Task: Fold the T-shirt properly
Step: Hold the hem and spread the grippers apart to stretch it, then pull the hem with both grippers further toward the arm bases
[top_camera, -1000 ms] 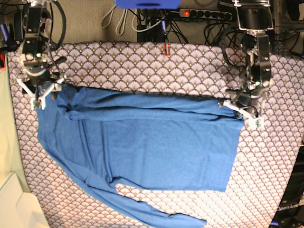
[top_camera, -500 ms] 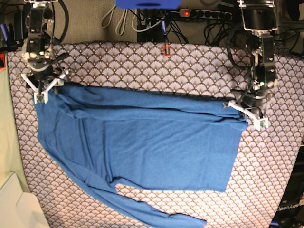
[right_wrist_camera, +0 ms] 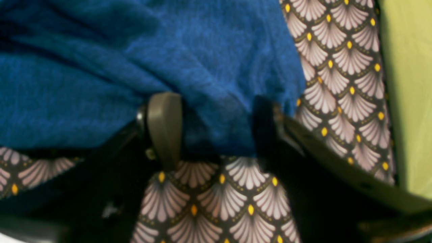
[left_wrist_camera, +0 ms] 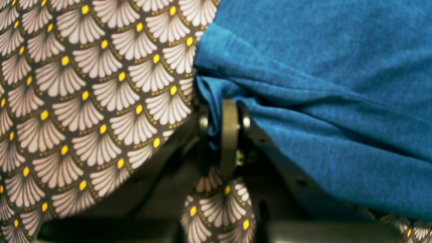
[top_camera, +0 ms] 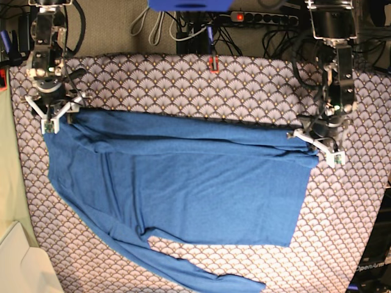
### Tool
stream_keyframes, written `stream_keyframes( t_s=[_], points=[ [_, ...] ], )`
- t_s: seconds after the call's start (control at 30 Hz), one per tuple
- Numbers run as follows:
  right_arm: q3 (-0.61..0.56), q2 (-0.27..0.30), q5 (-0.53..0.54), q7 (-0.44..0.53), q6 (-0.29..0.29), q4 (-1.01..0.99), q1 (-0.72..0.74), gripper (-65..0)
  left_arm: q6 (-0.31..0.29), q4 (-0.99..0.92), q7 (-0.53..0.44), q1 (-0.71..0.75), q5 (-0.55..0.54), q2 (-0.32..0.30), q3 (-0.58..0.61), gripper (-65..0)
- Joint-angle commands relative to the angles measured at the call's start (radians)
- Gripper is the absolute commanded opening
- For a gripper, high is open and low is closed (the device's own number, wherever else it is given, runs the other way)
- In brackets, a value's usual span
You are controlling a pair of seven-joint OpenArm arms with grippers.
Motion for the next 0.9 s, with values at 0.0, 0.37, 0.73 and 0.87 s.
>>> stream_keyframes(
  t_s=[0.0,0.37,0.73,0.87],
  points=[
    [0.001,0.013,-0.015,-0.037,-0.003,0.002,-0.007,-40.1,0.000,0.013,-0.019,-0.018,0.002,-0.011,-0.005,-64.5],
    [0.011,0.038,-0.017,-0.038,0.024,0.084,-0.074,-64.7,0.000,0.044,0.013,-0.015,0.002,-0.012,-0.005,-64.5],
    [0.011,0.066,-0.015,-0.038,0.029,0.173,-0.148,-64.6,0.000,0.191,0.148,0.049,-0.003,-0.046,-0.043,-64.5],
    [0.011,0.076,-0.015,-0.038,0.029,0.173,-0.163,-64.6,0.000,0.245,0.182,0.097,-0.001,-0.048,-0.081,-64.5]
  ],
)
